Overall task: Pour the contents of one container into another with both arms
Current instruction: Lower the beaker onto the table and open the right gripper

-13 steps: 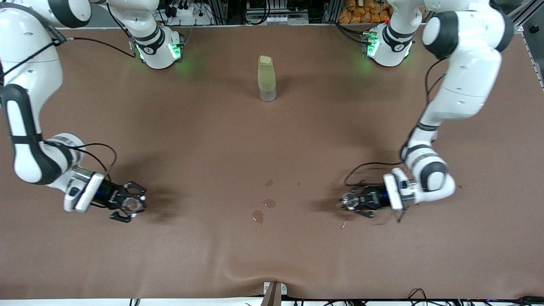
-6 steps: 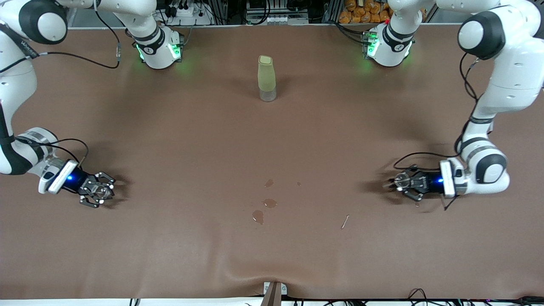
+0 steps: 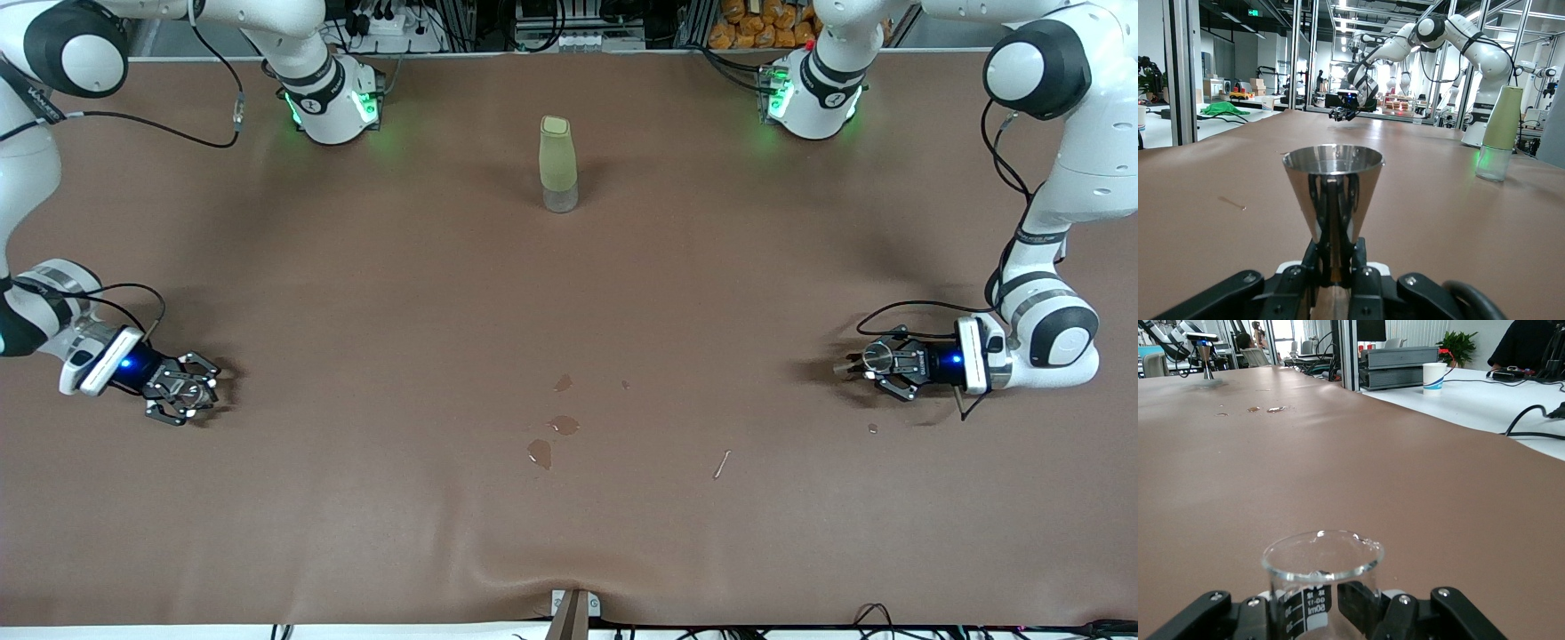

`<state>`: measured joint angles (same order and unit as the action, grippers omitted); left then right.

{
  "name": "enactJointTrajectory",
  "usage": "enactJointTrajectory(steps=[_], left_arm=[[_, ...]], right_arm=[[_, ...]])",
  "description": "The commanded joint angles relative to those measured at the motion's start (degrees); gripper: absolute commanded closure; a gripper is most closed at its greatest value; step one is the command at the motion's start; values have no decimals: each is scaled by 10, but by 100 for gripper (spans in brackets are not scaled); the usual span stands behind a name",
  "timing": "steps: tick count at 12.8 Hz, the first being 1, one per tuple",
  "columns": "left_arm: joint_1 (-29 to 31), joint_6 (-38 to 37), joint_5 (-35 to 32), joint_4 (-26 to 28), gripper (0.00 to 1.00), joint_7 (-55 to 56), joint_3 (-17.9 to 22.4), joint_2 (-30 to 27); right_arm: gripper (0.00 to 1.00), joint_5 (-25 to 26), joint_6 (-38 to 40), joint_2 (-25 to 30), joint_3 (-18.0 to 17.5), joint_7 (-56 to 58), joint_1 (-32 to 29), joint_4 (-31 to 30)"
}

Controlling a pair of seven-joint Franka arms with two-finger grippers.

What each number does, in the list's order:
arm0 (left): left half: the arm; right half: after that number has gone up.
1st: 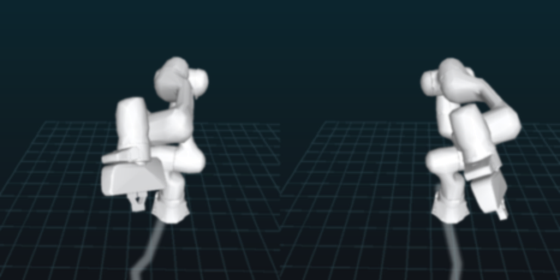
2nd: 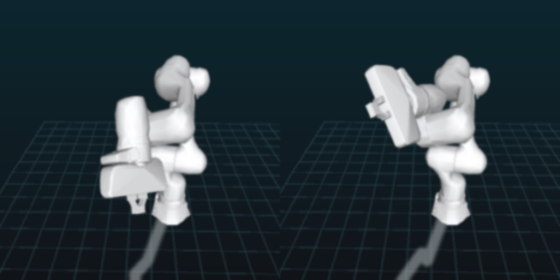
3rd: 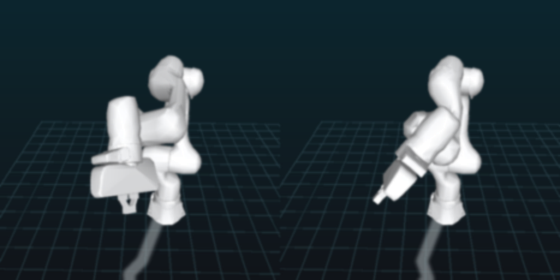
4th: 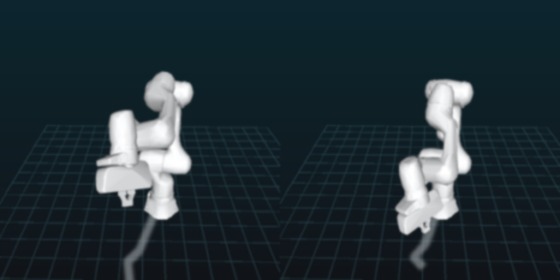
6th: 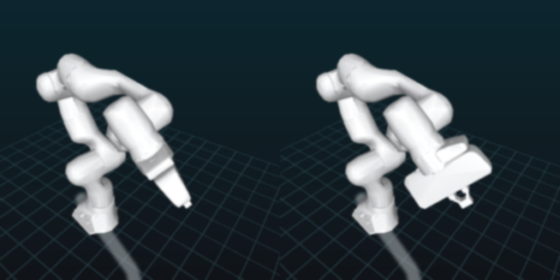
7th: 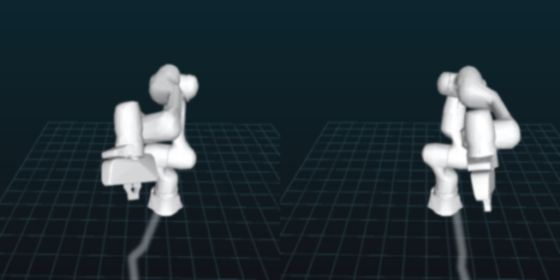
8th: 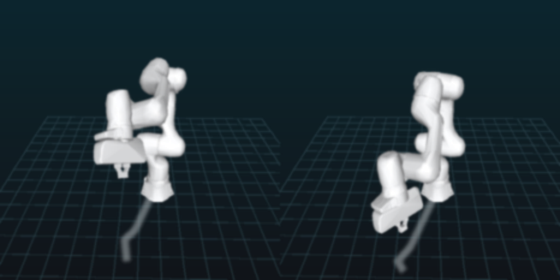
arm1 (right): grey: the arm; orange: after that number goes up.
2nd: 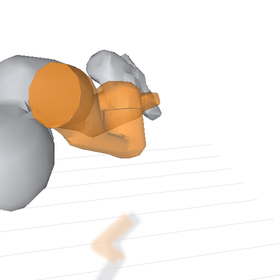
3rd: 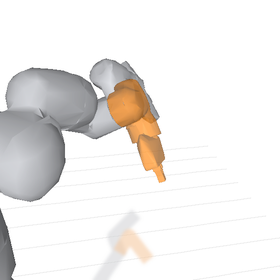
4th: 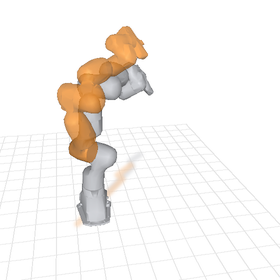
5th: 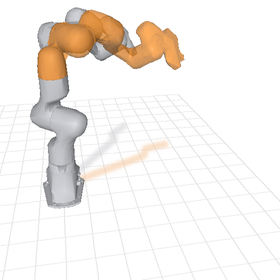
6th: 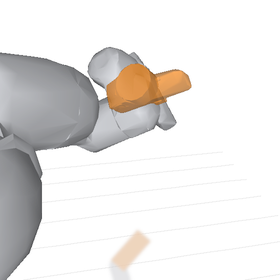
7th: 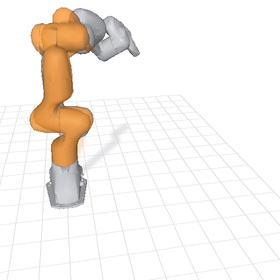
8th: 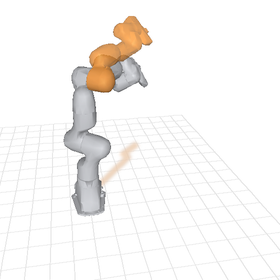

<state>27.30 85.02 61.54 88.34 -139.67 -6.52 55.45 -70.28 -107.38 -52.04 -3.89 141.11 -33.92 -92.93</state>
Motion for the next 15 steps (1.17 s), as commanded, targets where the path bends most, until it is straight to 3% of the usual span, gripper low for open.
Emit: enactJointTrajectory(steps=[1, 6, 7, 8, 9, 15], left_arm=[[19, -9, -25, 3, 100, -17, -2, 5], [20, -9, -27, 1, 100, -17, -2, 14], [20, -9, -27, 1, 100, -18, -2, 19], [21, -9, -27, 0, 100, -19, -2, 21], [20, -9, -24, -1, 100, -18, -2, 22], [20, -9, -24, -1, 100, -18, -2, 22]], right_arm=[[100, 1, 13, -49, -15, -4, 1, 54], [100, -60, 14, -62, -15, -3, 34, 57], [95, -61, 14, -63, -15, -2, 39, 57], [51, -61, 14, -63, -14, 0, 39, 57], [1, -64, 23, -63, -15, 1, 38, 57], [0, -70, 93, -48, -13, -36, 32, 55]])
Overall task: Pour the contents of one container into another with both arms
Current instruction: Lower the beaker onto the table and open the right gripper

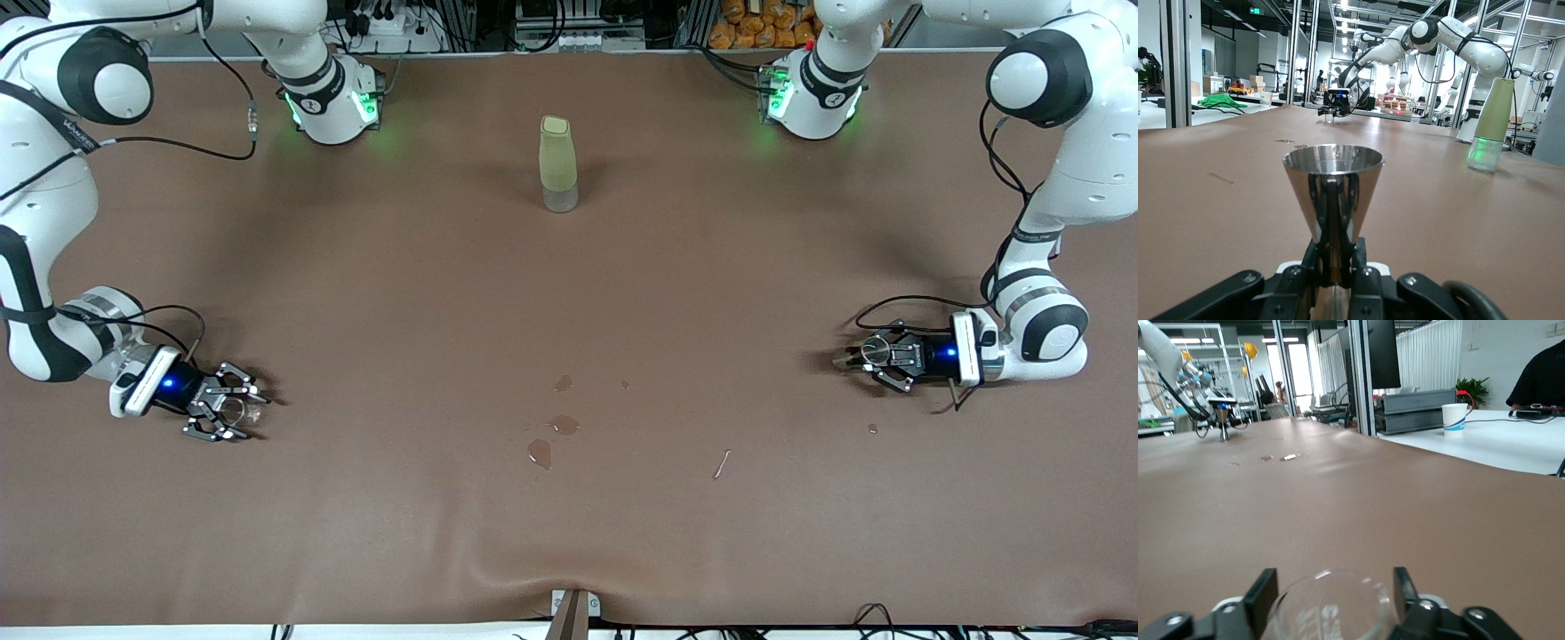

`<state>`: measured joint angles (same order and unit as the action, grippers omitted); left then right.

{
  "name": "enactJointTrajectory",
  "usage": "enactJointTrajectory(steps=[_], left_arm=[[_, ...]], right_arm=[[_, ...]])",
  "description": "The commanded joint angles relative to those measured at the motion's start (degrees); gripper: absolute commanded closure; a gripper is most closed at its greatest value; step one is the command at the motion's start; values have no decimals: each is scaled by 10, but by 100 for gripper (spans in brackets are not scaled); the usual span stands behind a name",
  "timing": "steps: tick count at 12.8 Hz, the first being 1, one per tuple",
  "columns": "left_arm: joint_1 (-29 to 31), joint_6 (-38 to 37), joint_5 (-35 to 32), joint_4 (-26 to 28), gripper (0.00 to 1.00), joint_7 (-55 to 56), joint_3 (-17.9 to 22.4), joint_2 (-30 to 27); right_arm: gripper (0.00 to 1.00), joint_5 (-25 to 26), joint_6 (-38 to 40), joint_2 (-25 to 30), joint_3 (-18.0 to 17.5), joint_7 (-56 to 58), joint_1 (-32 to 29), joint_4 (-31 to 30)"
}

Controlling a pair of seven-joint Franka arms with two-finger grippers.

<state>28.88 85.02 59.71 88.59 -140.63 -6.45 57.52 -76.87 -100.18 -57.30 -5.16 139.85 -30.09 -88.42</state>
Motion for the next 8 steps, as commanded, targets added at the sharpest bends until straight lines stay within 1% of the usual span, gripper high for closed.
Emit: enactJointTrajectory(steps=[1, 3, 5, 8], left_arm=[[5, -9, -2, -3, 100, -8, -3, 1], [4, -9, 0, -4, 100, -8, -3, 1], [3, -9, 0, -4, 100, -9, -3, 1], [1, -9, 0, -5, 100, -9, -3, 1]], right_arm=[[0, -4, 24, 9, 0, -24, -8, 9], [0, 0, 35, 17, 1, -29, -9, 9], [0, 4, 36, 39, 2, -50, -7, 9], [0, 27, 32, 75, 3, -86, 1, 12]])
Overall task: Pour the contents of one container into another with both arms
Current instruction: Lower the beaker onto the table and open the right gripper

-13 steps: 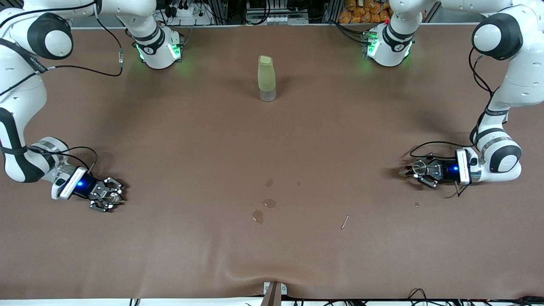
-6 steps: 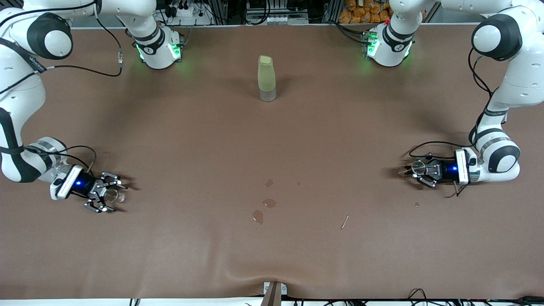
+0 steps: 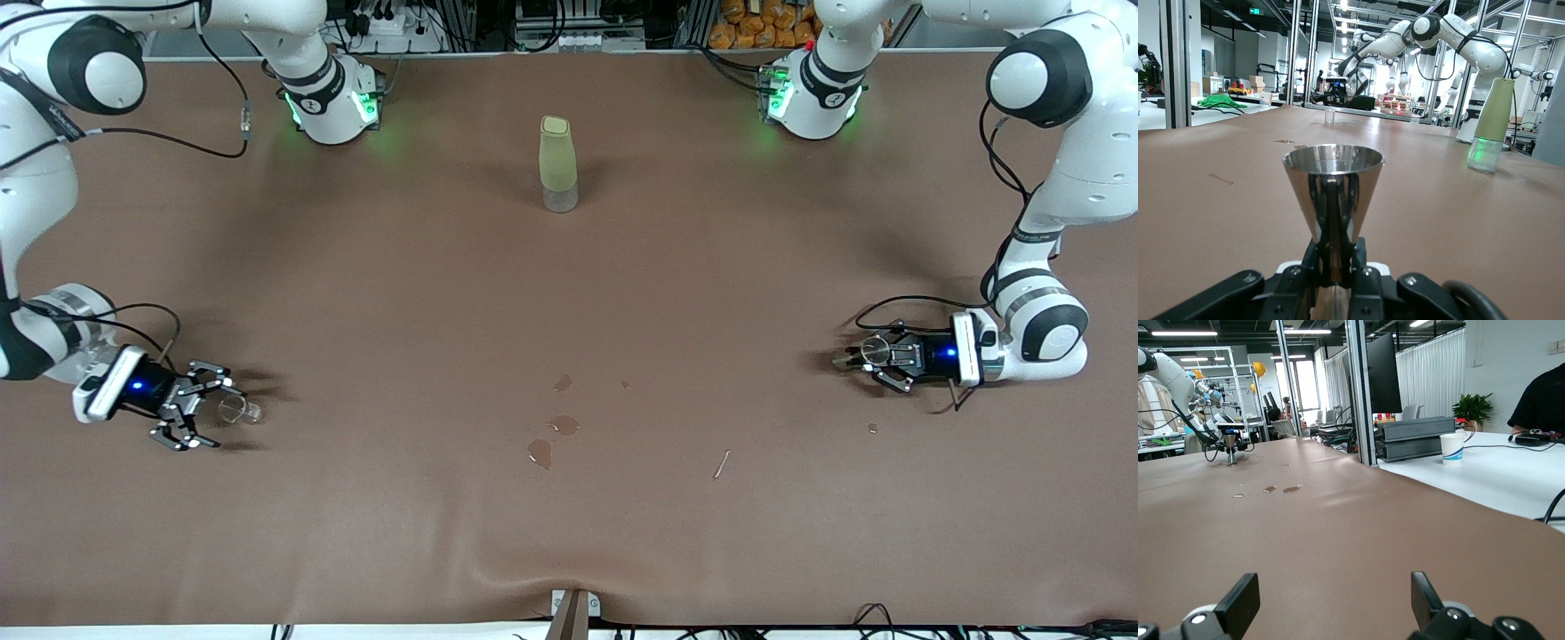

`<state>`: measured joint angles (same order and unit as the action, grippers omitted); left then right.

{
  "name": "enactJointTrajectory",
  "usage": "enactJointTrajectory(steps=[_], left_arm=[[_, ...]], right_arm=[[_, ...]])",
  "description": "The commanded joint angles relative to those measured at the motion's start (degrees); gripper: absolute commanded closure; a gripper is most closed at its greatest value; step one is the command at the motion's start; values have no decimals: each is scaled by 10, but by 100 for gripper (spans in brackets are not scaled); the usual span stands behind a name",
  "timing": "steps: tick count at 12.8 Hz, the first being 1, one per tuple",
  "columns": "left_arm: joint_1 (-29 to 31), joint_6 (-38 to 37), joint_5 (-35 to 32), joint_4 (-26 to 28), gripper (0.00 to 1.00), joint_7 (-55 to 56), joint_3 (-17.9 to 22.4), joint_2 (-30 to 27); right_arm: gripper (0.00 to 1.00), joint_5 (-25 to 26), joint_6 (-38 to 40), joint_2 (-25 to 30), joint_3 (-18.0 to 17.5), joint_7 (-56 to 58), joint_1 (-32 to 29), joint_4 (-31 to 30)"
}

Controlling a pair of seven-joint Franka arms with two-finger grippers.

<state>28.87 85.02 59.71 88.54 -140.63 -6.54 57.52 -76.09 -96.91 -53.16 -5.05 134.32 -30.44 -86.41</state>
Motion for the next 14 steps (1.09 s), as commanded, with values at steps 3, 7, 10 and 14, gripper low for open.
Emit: enactJointTrajectory(steps=[3, 7, 10, 14], left_arm=[[1, -9, 0, -15, 100, -9, -2, 3], [-2, -7, 0, -19, 100, -8, -3, 7], [-2, -3, 1, -20, 100, -9, -4, 11], [-7, -3, 12, -20, 100, -9, -3, 18]], right_arm=[[0, 34, -9, 70, 4, -68, 31, -8], [0, 59, -56, 129, 3, -130, 74, -8], [0, 115, -79, 190, 2, -230, 98, -10], [0, 196, -79, 255, 2, -396, 125, -11]])
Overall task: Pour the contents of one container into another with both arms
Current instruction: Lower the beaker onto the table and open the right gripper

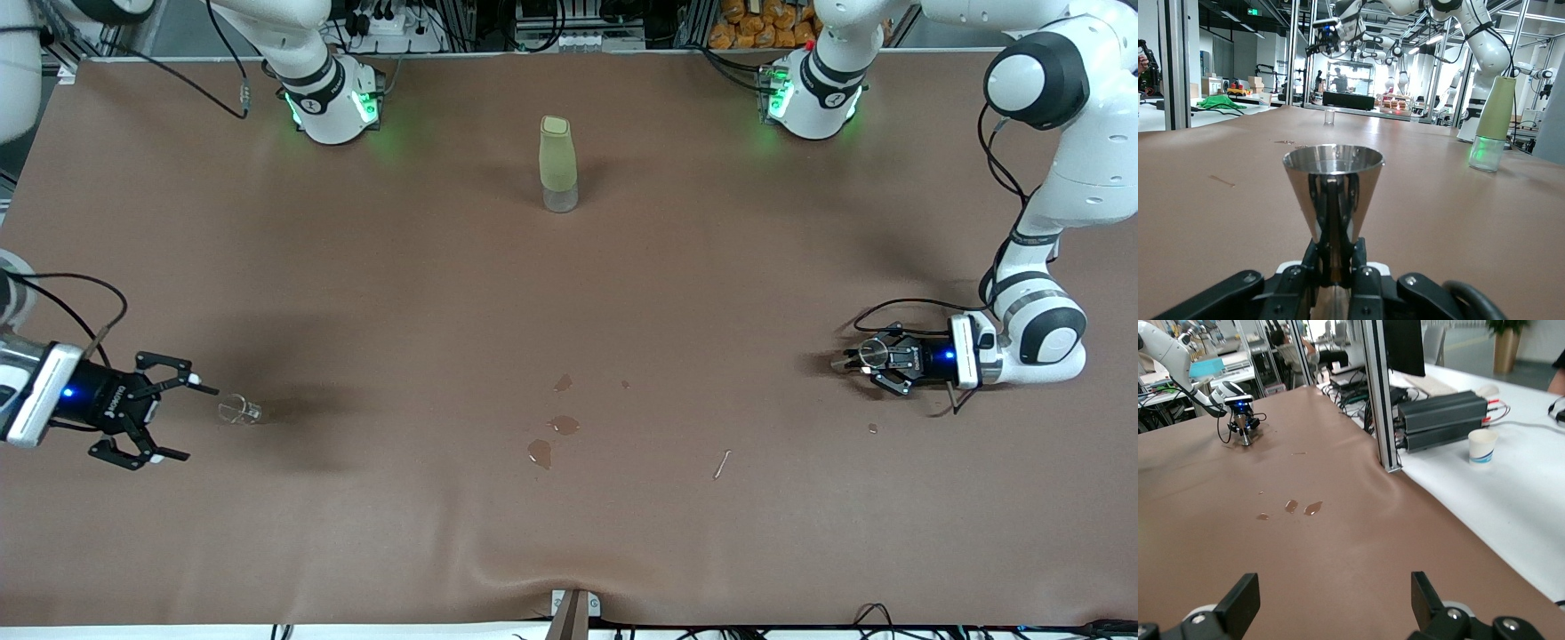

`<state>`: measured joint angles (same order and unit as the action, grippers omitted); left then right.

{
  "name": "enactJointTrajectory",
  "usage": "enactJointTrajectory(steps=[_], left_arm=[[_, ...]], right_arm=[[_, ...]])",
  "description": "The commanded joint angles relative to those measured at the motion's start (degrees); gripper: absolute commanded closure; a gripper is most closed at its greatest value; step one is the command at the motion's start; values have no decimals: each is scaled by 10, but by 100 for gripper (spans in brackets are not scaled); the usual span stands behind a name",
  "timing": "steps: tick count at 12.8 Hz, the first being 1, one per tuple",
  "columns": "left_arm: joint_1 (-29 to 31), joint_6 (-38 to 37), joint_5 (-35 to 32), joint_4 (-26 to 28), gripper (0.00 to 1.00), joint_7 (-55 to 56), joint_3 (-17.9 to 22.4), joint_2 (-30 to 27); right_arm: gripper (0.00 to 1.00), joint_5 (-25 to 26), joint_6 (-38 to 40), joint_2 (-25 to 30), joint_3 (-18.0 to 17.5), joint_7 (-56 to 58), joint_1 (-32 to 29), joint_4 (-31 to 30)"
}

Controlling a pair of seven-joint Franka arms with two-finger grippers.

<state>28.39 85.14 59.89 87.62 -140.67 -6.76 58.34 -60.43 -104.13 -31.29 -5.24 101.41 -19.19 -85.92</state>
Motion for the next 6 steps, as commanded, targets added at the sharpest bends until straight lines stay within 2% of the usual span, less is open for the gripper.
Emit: enactJointTrajectory(steps=[1, 2, 3, 4, 6], left_arm=[[-2, -4, 9, -10, 100, -1, -1, 10], [-2, -4, 9, -10, 87, 3, -1, 10], [-2, -4, 9, -10, 67, 7, -1, 10], [-1, -4, 9, -10, 1, 7, -1, 10], [3, -4, 9, -10, 0, 16, 0, 11]], right_arm=[[0, 60, -7, 53, 4, -98, 21, -18], [0, 76, -7, 68, 4, -130, 27, -19], [0, 96, -6, 80, 4, -160, 32, -19], [0, 118, -5, 92, 4, -190, 35, -21], [0, 163, -3, 122, 3, -222, 37, -33]])
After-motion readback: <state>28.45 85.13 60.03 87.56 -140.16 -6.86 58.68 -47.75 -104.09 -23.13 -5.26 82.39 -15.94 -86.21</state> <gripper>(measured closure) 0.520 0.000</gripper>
